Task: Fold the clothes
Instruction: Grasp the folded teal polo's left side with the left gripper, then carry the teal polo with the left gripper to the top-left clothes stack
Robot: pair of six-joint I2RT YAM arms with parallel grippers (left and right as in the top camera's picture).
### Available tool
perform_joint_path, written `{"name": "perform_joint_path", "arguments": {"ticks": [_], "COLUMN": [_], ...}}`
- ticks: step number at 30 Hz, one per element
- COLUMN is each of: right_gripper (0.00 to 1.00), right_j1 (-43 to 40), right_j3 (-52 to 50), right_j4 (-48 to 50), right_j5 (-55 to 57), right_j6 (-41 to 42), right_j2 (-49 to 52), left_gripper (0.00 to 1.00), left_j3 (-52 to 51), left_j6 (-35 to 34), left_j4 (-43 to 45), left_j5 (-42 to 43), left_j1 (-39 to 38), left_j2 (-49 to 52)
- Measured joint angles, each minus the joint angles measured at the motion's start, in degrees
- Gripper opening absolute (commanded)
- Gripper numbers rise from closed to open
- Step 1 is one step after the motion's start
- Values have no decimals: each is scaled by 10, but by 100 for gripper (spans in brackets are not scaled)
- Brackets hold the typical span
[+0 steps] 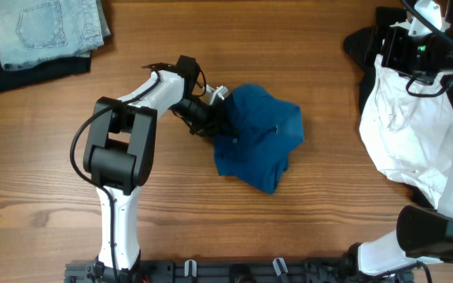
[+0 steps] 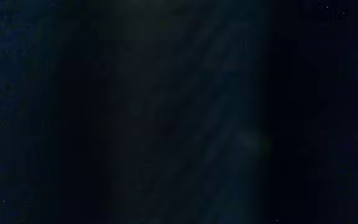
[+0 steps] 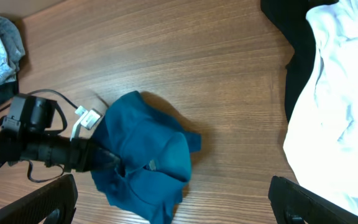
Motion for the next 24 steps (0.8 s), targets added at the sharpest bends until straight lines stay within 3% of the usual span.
{"name": "perform_joint_path", "arguments": {"ticks": [4,12,24], "right_gripper": [100,99,100], "right_j1": [0,0,0], "right_j3": [0,0,0], "right_j4": [0,-2,-14], "right_j5": [0,0,0], "right_j6": [0,0,9], "right_j2": [0,0,0], "left_gripper": [4,4,4], "left_j3": [16,27,27], "left_j6": [-40,-88,-85], "left_j4": [71,342,540], "left_j5": [-2,-39,-180], "left_j1": [19,104,242], "left_j2": [1,3,3]}}
